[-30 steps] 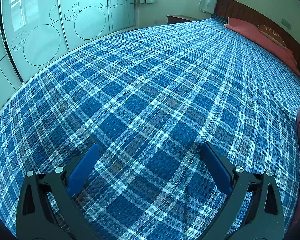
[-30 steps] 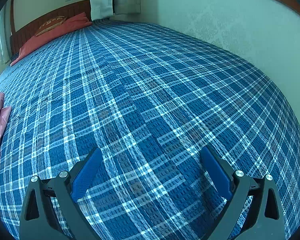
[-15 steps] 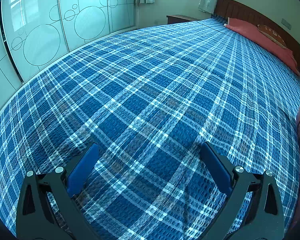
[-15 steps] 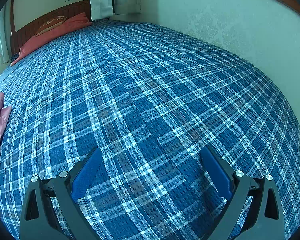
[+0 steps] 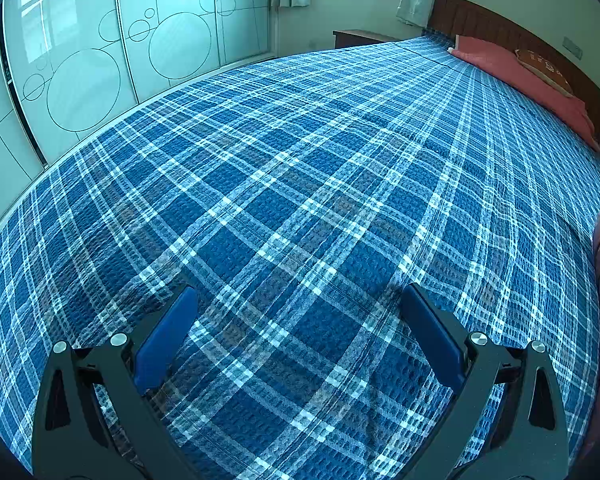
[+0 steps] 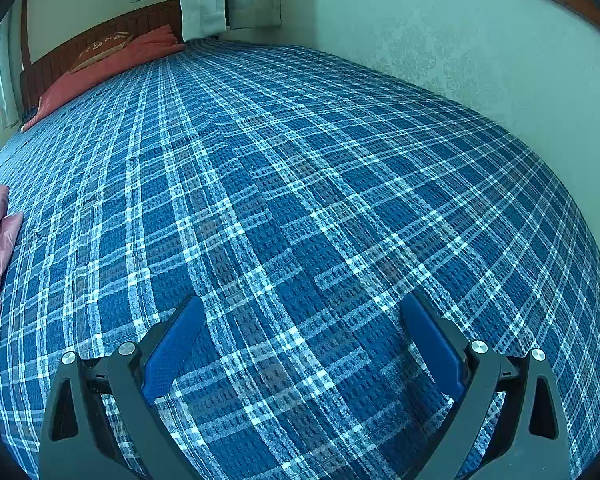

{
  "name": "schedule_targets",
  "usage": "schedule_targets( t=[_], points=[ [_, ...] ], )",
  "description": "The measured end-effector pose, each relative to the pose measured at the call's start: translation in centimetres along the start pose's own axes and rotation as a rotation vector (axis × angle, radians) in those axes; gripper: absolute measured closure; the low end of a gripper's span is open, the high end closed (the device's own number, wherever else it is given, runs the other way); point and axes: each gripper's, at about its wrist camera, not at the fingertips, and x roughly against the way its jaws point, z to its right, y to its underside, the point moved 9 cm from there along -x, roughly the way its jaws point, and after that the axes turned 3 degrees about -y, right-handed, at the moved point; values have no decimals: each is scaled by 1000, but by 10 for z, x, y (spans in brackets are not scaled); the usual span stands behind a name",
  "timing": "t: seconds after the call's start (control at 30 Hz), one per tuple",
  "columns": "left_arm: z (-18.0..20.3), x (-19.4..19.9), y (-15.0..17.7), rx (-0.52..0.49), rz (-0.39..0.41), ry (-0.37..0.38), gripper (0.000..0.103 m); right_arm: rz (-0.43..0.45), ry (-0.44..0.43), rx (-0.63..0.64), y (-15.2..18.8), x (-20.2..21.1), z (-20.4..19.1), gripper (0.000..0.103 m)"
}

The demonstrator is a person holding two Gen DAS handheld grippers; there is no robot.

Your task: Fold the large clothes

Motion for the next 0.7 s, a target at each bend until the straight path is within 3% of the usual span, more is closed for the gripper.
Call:
schedule_targets(
  t=[0.7],
  points=[
    [0, 0, 0, 0, 0, 0, 2, 0, 1, -1, 0, 0, 0, 5]
  ],
)
